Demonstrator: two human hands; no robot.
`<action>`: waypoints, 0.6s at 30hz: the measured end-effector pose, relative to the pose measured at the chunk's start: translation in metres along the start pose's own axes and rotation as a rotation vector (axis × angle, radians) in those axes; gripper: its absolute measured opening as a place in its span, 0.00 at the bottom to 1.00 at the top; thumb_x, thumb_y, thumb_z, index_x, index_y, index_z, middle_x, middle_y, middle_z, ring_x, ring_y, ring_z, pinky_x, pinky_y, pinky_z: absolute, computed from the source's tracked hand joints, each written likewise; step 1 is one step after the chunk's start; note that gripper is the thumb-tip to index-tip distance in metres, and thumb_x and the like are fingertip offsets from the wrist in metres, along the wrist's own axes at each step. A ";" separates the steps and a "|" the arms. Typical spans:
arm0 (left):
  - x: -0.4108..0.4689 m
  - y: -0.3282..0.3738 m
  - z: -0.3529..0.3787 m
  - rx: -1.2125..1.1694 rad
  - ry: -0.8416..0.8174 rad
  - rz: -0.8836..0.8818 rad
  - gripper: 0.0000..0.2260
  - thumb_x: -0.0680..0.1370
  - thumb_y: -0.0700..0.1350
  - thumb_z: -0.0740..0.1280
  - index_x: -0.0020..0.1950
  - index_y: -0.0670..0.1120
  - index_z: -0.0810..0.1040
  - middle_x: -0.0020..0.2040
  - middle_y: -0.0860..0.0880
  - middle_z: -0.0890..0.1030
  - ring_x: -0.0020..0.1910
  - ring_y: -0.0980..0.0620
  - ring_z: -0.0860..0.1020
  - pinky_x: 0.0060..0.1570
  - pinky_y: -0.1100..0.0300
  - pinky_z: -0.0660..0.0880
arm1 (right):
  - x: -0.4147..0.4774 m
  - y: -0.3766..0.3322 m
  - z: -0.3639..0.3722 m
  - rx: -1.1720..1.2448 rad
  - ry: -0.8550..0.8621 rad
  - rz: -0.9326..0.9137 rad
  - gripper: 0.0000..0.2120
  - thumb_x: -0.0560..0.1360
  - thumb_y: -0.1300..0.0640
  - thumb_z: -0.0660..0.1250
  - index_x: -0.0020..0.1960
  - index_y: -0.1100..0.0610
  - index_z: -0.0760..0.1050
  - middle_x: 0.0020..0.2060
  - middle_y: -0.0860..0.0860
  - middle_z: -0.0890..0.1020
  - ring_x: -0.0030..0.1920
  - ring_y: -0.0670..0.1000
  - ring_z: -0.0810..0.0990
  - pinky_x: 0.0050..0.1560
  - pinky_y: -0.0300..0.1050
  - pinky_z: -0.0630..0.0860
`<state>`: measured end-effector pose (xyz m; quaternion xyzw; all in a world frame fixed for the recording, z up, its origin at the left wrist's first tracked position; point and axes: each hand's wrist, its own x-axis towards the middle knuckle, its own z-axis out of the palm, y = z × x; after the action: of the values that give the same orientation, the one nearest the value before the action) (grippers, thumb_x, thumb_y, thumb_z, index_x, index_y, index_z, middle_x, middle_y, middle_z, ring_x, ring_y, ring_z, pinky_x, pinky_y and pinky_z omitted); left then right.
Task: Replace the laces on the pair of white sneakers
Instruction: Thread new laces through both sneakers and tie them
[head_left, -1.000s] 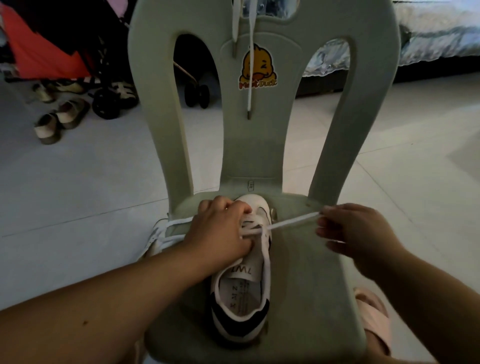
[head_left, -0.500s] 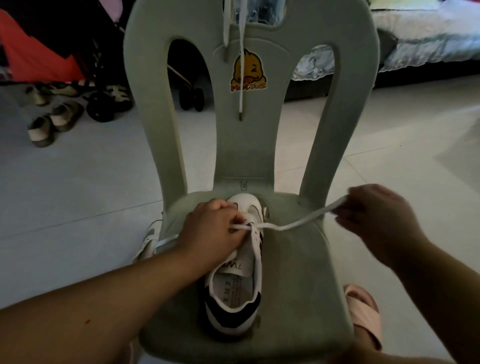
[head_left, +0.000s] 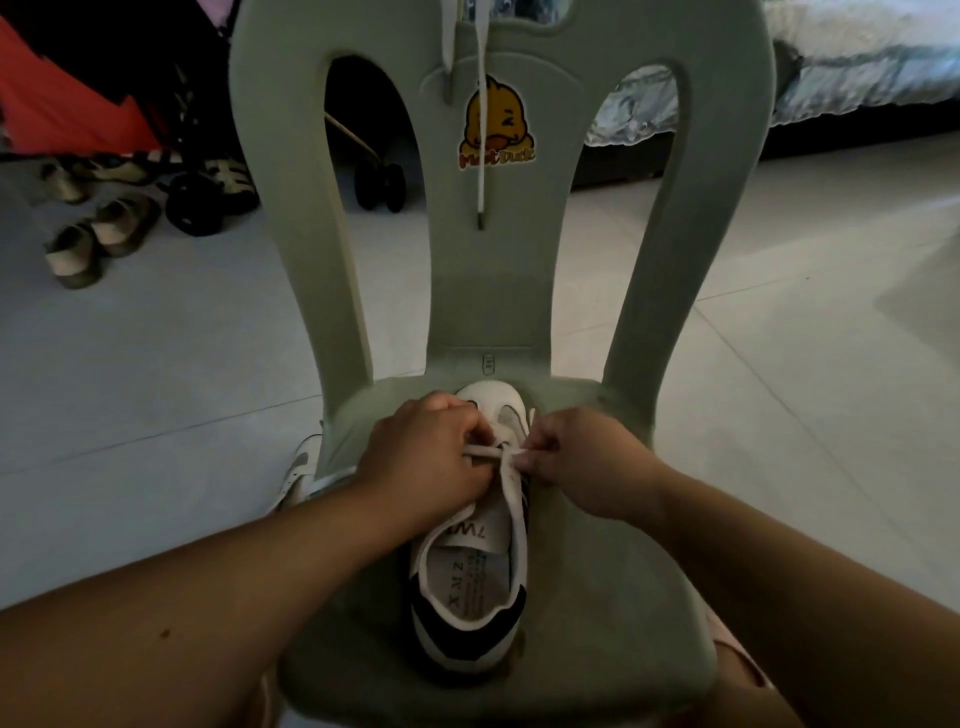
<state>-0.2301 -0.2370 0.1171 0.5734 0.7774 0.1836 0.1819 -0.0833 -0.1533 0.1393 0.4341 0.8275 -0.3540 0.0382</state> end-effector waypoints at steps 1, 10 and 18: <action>0.000 0.000 0.000 -0.001 -0.002 0.000 0.10 0.71 0.55 0.69 0.51 0.57 0.79 0.57 0.55 0.75 0.55 0.54 0.73 0.56 0.52 0.73 | -0.002 0.001 -0.002 -0.009 -0.005 0.008 0.08 0.77 0.49 0.66 0.41 0.50 0.77 0.36 0.46 0.78 0.39 0.45 0.76 0.36 0.35 0.70; -0.001 -0.002 0.002 -0.023 0.029 -0.004 0.09 0.71 0.51 0.68 0.50 0.55 0.80 0.51 0.57 0.77 0.52 0.54 0.74 0.53 0.52 0.74 | -0.036 0.068 -0.077 0.041 0.177 0.437 0.09 0.76 0.56 0.68 0.39 0.59 0.79 0.33 0.53 0.81 0.31 0.50 0.74 0.31 0.41 0.70; -0.003 -0.002 0.001 -0.072 0.011 -0.008 0.10 0.72 0.49 0.69 0.52 0.54 0.79 0.55 0.54 0.77 0.55 0.54 0.74 0.56 0.53 0.73 | -0.029 0.043 -0.062 0.103 0.052 0.215 0.18 0.75 0.54 0.69 0.65 0.51 0.74 0.37 0.47 0.79 0.28 0.41 0.73 0.30 0.33 0.64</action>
<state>-0.2306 -0.2404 0.1149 0.5625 0.7735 0.2140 0.1986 -0.0175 -0.1189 0.1726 0.5307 0.7576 -0.3786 0.0324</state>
